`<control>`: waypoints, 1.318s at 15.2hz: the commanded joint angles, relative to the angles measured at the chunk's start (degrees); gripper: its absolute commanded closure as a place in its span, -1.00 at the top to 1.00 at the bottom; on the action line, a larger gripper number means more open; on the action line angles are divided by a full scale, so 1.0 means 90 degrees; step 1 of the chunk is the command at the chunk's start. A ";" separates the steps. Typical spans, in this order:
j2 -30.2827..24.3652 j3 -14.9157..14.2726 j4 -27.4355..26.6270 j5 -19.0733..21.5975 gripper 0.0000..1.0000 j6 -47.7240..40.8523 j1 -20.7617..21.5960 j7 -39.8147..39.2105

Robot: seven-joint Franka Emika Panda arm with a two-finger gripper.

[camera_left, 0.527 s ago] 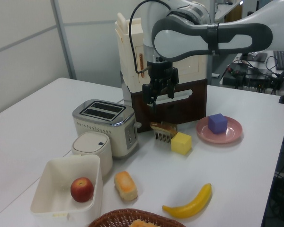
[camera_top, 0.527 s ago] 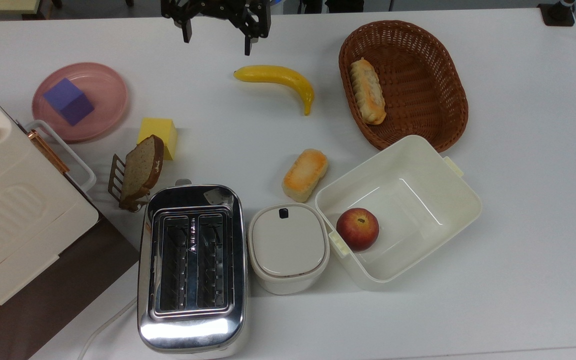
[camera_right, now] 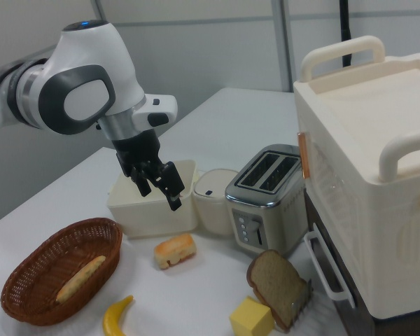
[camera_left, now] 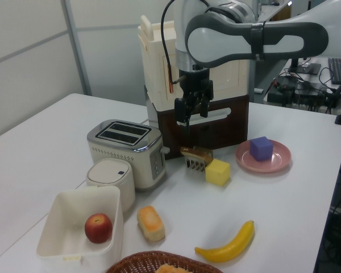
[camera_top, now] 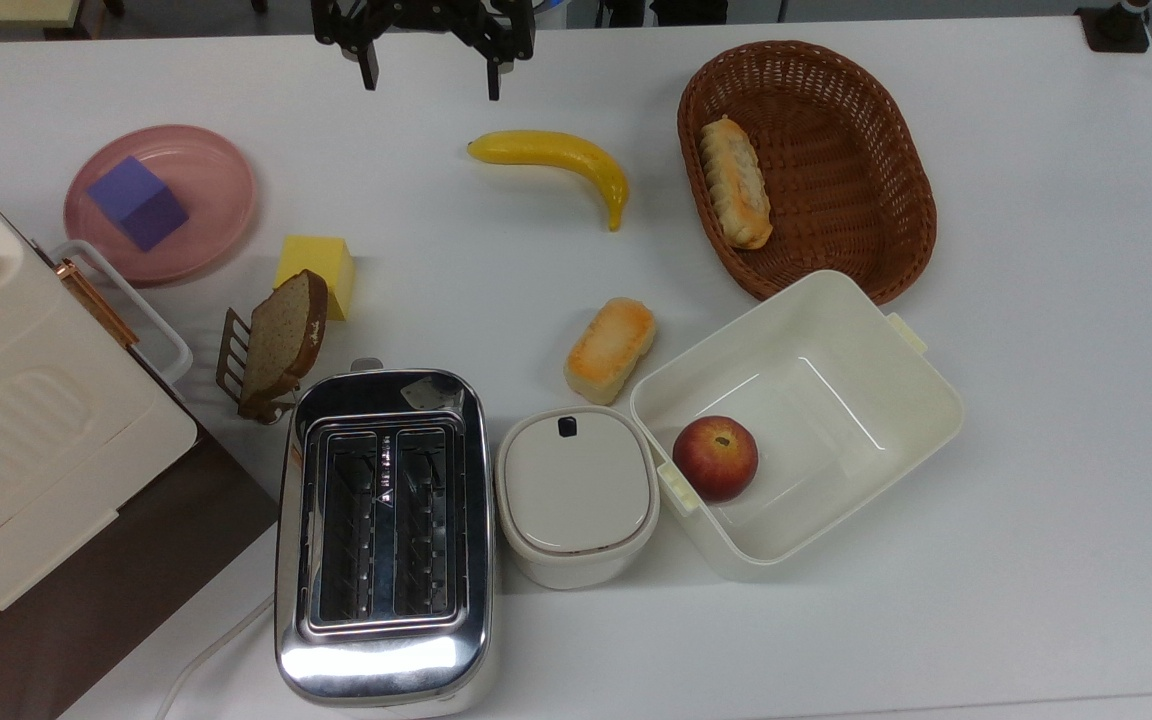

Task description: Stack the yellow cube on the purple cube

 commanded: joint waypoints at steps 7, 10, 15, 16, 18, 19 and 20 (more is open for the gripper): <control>-0.0062 -0.0161 0.0044 0.0134 1.00 -0.0198 0.0116 -0.0016; -0.0081 -0.0229 -0.0336 0.0124 1.00 -0.0208 0.0048 0.0081; -0.0072 -0.0561 -0.1263 -0.0265 1.00 0.0501 -0.0254 0.0356; -0.0062 -0.0561 -0.1526 -0.0538 1.00 0.0891 -0.0313 0.0355; -0.0004 -0.0639 -0.2014 -0.0997 1.00 0.1595 -0.0402 0.0346; 0.0055 -0.0659 -0.2210 -0.1280 1.00 0.1889 -0.0402 0.0346; 0.0171 -0.0669 -0.2289 -0.1524 1.00 0.2066 -0.0402 0.0346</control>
